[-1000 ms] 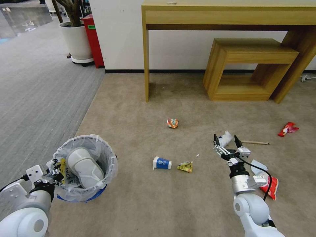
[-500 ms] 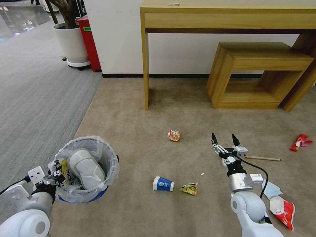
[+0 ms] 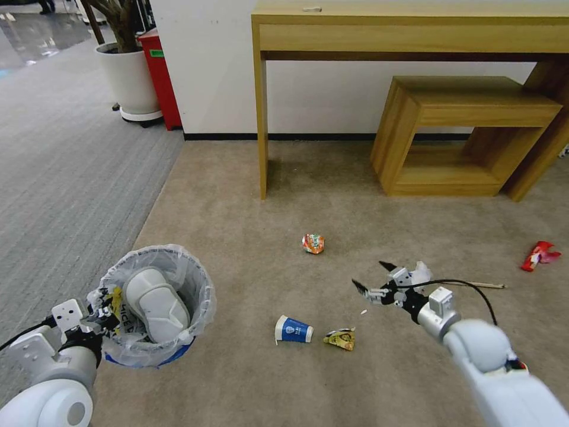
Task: Pick up the trash bin and place the garbage on the floor into it.
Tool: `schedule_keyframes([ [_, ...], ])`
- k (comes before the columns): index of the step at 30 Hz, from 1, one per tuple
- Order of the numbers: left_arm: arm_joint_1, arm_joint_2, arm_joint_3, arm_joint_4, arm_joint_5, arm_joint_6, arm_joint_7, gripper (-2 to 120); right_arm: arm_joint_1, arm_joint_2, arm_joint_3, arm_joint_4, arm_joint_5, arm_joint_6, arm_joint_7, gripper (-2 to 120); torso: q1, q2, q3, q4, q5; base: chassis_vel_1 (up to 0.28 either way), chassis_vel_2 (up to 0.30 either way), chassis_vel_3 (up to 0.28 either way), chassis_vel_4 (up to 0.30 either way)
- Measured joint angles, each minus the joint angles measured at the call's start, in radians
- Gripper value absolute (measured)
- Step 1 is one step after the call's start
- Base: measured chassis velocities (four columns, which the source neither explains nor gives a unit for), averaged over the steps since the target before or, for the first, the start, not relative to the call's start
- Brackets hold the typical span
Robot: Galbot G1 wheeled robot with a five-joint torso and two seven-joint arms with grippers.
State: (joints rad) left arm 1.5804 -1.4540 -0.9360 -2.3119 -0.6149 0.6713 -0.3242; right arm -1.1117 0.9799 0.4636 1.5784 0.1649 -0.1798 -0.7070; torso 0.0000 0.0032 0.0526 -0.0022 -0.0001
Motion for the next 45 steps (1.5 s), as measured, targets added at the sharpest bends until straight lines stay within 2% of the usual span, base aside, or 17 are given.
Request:
schedule_keyframes([
  [5, 0.002, -0.006, 0.007, -0.003, 0.013, -0.001, 0.000, 1, 0.114, 0.015, -0.066, -0.185, -0.060, 0.058, -0.163, 100, 0.000, 0.000, 0.000, 0.0000, 0.0002, 0.000, 0.000, 0.000, 0.000],
  [7, 0.002, -0.007, 0.008, -0.003, 0.015, -0.002, 0.000, 1, 0.121, 0.017, -0.071, -0.197, -0.066, 0.062, -0.173, 100, 0.000, 0.000, 0.000, 0.0000, 0.0002, 0.000, 0.000, 0.000, 0.000],
  [10, 0.001, -0.013, 0.016, 0.000, 0.030, -0.005, 0.000, 1, 0.168, 0.044, -0.105, -0.318, -0.137, 0.126, -0.277, 100, 0.000, 0.000, 0.000, 0.0000, 0.0001, 0.000, 0.000, 0.000, 0.000],
  [11, 0.001, -0.013, 0.016, 0.000, 0.030, -0.005, 0.000, 1, 0.168, 0.044, -0.105, -0.318, -0.137, 0.126, -0.277, 100, 0.000, 0.000, 0.000, 0.0000, 0.0001, 0.000, 0.000, 0.000, 0.000],
  [14, -0.001, -0.020, 0.032, 0.008, 0.048, -0.008, 0.000, 1, 0.192, 0.089, -0.114, -0.431, -0.223, 0.169, -0.328, 100, 0.000, 0.000, 0.000, -0.0004, 0.0001, 0.000, 0.000, 0.000, 0.000],
  [18, -0.004, -0.022, 0.039, 0.011, 0.054, -0.008, -0.001, 1, 0.204, 0.121, -0.113, -0.478, -0.265, 0.189, -0.332, 100, 0.000, 0.000, 0.000, -0.0003, -0.0001, 0.000, 0.000, 0.000, 0.000],
  [25, -0.009, -0.021, 0.047, 0.018, 0.059, -0.008, -0.001, 1, 0.241, 0.257, -0.109, -0.591, -0.338, 0.226, -0.272, 100, 0.000, 0.000, 0.000, 0.0000, 0.0001, 0.000, 0.000, 0.000, 0.000],
  [26, -0.009, -0.021, 0.047, 0.018, 0.059, -0.008, -0.001, 1, 0.241, 0.257, -0.109, -0.591, -0.338, 0.226, -0.272, 100, 0.000, 0.000, 0.000, 0.0000, 0.0001, 0.000, 0.000, 0.000, 0.000],
  [30, -0.009, -0.015, 0.039, 0.024, 0.056, -0.009, -0.001, 1, 0.267, 0.306, -0.089, -0.654, -0.437, 0.249, -0.261, 100, 0.000, 0.000, 0.000, -0.0001, -0.0001, 0.000, 0.000, 0.000, 0.000],
  [45, -0.018, -0.014, 0.042, 0.038, 0.053, -0.013, 0.000, 1, 0.281, 0.308, -0.050, -0.683, -0.557, 0.251, -0.265, 97, 0.000, 0.000, 0.000, -0.0002, 0.0000, 0.000, 0.000, 0.000, 0.000],
])
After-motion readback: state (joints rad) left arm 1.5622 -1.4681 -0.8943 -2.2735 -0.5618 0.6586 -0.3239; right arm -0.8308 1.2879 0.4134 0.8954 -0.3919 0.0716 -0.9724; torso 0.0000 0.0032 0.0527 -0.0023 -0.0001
